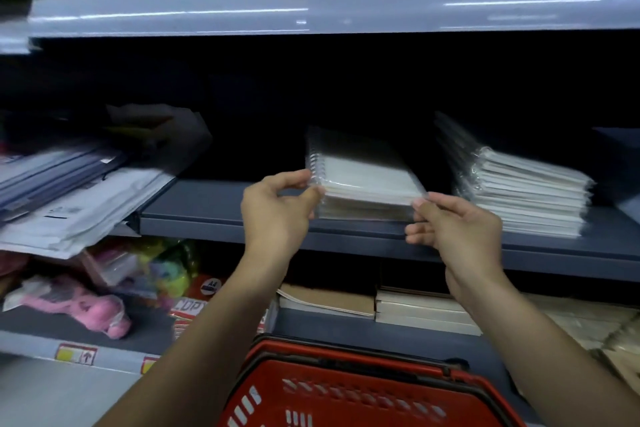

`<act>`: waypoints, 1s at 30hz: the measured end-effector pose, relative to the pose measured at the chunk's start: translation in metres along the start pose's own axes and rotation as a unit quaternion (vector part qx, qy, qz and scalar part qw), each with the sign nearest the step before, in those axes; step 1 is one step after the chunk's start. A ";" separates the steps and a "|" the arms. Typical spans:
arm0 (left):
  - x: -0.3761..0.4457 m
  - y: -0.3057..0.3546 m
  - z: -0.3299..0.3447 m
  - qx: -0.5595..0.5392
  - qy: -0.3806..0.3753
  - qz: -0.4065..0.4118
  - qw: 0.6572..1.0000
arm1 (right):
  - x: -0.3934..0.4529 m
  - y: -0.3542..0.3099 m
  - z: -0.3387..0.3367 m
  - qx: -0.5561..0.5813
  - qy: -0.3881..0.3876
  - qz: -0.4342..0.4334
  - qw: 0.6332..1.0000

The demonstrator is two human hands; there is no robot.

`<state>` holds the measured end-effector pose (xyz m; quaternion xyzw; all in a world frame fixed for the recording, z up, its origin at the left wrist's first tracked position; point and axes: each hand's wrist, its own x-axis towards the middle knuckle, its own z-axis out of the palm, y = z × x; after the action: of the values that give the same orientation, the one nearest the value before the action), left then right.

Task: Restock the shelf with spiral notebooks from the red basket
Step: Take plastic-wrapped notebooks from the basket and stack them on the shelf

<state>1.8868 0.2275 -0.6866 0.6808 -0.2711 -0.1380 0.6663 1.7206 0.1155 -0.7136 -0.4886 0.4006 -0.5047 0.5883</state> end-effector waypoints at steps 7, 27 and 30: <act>0.028 -0.010 0.022 -0.052 0.010 -0.011 0.999 | 0.026 0.005 0.015 0.004 0.012 0.021 1.000; -0.168 -0.080 -0.020 -0.040 -0.117 -0.192 0.973 | -0.116 0.076 -0.141 -0.282 -0.061 0.023 0.957; -0.191 -0.111 -0.030 -0.001 -0.149 -0.248 0.957 | -0.119 0.108 -0.170 -0.351 -0.082 0.106 0.927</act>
<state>1.7676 0.3540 -0.8262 0.6978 -0.1900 -0.3986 0.5640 1.5585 0.2054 -0.8558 -0.6583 0.5520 -0.2244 0.4600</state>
